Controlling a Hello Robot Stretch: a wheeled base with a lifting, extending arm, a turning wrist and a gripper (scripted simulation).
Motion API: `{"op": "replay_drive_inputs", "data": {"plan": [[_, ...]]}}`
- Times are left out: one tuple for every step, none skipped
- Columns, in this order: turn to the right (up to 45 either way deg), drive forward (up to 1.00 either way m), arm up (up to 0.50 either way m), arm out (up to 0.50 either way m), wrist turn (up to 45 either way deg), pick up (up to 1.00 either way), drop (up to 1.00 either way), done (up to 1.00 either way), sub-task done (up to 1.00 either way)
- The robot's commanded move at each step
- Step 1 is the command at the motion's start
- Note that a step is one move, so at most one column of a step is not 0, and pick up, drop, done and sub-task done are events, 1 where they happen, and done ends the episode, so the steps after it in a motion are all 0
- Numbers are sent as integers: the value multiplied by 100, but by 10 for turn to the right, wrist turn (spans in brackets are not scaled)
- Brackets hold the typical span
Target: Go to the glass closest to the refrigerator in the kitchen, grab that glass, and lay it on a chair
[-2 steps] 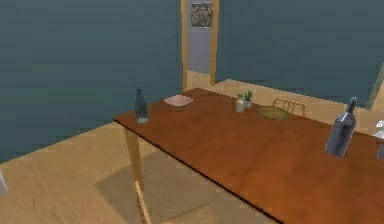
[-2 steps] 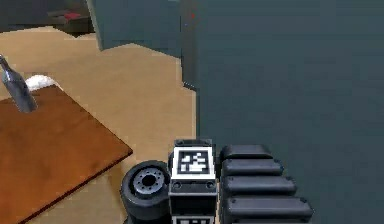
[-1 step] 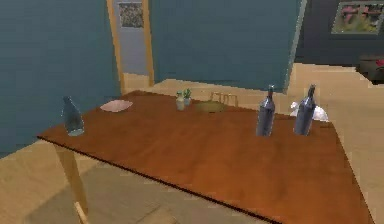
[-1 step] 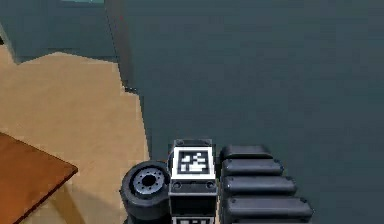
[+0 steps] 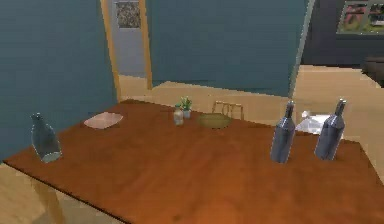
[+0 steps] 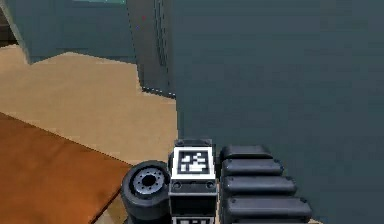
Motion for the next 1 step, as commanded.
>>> {"op": "replay_drive_inputs", "data": {"plan": [[-450,0,0,0,0,0,0,0,0]]}}
